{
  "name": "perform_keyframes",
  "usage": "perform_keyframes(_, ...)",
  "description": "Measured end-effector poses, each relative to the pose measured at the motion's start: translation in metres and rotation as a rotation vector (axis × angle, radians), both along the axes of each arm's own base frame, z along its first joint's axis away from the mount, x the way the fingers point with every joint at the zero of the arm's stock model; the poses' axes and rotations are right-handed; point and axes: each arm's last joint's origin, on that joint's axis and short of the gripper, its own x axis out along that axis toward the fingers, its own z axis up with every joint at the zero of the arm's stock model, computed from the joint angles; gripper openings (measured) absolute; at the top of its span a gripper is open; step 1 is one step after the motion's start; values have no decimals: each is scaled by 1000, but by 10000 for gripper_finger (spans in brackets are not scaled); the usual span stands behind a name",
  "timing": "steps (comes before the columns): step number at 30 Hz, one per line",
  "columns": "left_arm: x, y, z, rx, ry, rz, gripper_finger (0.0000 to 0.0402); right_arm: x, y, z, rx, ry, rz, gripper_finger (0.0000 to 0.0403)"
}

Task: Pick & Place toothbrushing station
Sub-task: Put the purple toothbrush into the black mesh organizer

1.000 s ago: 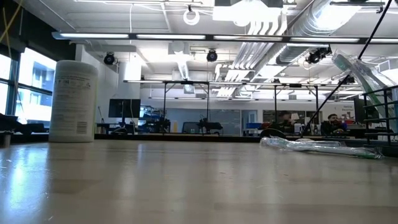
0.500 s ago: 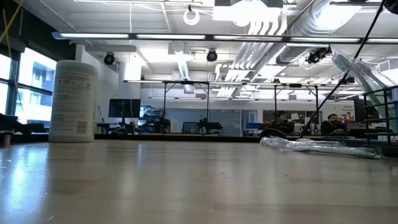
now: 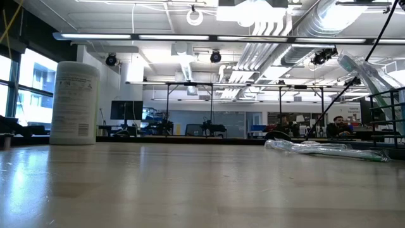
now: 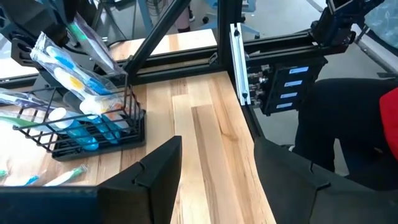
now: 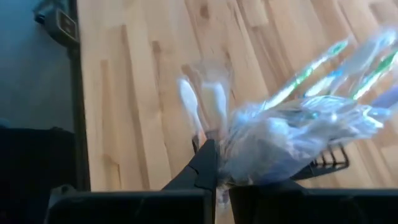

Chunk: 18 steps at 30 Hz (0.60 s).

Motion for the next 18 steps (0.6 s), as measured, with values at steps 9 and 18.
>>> perform_keyframes(9,0,0,-1,-9,10,7,199,5,0,17,-1,-71,15,9)
perform_keyframes(18,-1,1,-3,-22,38,20,199,12,19,-8,-88,-47,-45,9)
